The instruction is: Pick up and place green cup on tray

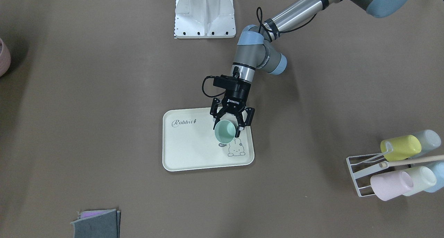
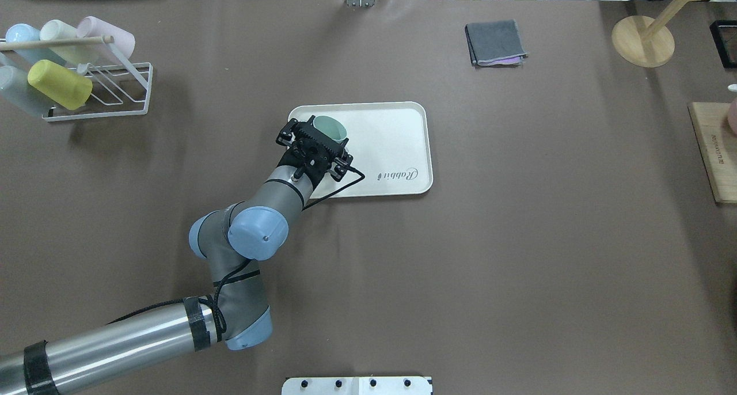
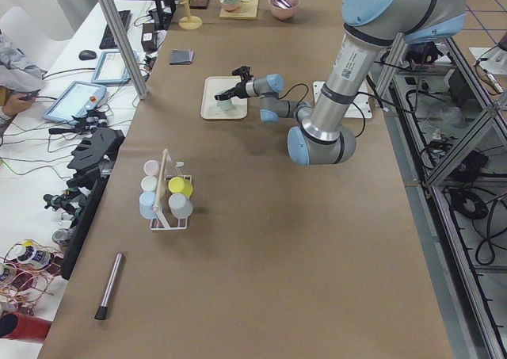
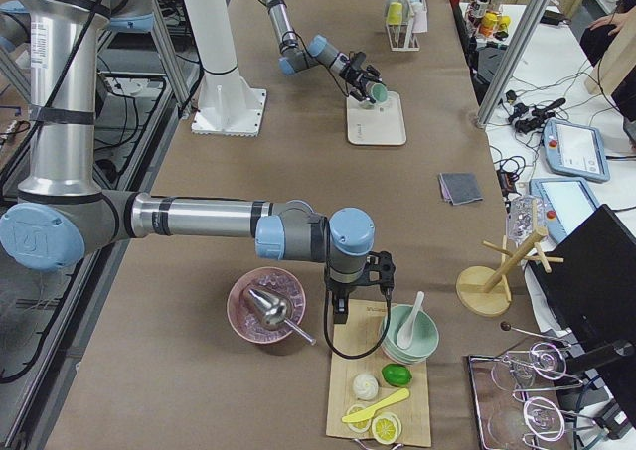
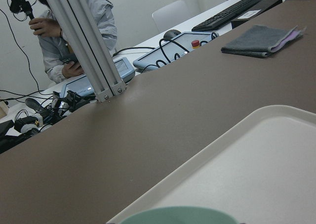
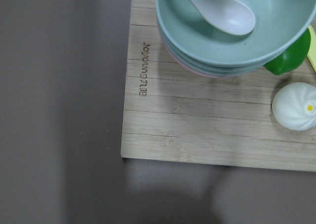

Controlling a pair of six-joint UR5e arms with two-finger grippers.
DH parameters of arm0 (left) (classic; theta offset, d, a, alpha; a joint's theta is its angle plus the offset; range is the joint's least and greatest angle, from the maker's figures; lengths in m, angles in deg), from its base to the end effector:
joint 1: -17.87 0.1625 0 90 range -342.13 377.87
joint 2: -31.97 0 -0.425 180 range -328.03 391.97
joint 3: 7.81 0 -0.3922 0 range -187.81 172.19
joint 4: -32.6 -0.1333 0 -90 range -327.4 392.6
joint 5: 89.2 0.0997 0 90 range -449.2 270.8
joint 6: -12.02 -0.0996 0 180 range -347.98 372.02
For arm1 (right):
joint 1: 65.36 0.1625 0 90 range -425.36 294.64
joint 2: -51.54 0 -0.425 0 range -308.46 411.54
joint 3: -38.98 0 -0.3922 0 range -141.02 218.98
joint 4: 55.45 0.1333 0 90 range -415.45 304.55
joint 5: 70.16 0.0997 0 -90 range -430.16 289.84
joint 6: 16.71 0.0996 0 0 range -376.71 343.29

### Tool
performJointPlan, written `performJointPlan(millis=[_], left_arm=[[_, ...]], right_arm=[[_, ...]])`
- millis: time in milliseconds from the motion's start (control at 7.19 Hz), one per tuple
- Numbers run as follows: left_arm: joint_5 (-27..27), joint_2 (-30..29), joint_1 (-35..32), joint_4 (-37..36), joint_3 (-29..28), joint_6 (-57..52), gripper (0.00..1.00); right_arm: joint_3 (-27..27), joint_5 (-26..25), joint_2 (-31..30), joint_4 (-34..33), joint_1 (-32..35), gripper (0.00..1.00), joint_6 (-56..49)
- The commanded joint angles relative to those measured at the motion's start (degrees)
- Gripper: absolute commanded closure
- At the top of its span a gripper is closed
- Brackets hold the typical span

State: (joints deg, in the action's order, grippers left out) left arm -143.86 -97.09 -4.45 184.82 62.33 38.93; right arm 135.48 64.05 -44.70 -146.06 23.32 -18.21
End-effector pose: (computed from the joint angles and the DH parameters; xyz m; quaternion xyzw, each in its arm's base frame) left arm 0.6060 -0.4551 0.2771 0.5906 0.3006 0.0660 0.7460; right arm 0.0536 -0.4466 0.6552 -0.0022 -0.3763 -0.0216 0.9262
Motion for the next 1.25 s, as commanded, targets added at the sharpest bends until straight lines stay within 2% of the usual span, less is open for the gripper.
performJointPlan(millis=[0,834,1112], left_arm=[[0.0,-0.8,0.0,0.2,0.6,0.2,0.17],[1.1,-3.7,2.2,0.4,0.0,3.0,0.17],[1.2,-4.8,2.2,0.4,-1.8,3.0,0.17]], right_arm=[[0.0,0.0,0.0,0.0,0.0,0.0,0.0],[0.0,0.0,0.0,0.0,0.5,0.0,0.0],[0.0,0.0,-0.1,0.0,0.6,0.0,0.0]])
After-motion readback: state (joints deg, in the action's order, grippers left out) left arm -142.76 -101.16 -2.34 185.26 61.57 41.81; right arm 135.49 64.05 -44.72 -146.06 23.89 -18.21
